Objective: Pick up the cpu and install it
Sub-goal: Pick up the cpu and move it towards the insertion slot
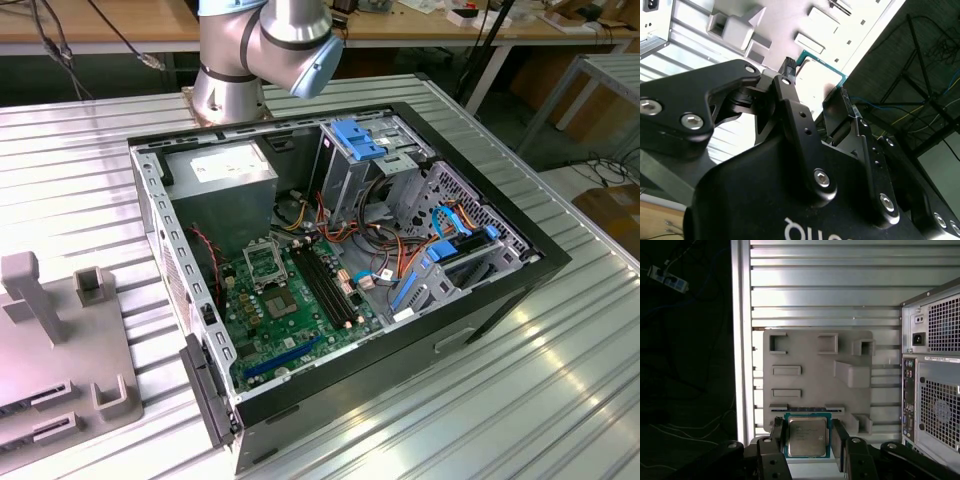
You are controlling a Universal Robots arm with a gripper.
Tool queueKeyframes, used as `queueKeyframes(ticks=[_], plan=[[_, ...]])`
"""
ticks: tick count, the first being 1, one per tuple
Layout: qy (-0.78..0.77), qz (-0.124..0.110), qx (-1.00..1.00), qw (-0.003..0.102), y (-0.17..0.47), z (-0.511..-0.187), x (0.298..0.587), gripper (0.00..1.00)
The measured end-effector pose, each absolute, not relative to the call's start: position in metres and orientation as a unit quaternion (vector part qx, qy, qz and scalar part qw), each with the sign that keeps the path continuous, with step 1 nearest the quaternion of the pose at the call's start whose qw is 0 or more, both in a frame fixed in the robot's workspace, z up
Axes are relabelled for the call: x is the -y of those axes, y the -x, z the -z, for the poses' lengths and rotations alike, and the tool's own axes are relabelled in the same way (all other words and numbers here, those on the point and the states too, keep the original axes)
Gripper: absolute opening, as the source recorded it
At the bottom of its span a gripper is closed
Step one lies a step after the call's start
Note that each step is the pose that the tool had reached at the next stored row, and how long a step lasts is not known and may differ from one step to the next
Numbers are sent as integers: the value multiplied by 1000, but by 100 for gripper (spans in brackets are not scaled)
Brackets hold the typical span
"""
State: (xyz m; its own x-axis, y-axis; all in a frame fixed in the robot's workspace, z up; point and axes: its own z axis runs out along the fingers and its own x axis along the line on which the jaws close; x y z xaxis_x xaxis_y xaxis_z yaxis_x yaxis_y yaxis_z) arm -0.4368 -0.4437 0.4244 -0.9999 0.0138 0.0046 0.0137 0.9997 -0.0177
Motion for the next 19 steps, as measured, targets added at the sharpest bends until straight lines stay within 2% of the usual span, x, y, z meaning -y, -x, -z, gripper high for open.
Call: queueKeyframes(ticks=[19], plan=[[7,-9,1000,2,429,-424,444,47]])
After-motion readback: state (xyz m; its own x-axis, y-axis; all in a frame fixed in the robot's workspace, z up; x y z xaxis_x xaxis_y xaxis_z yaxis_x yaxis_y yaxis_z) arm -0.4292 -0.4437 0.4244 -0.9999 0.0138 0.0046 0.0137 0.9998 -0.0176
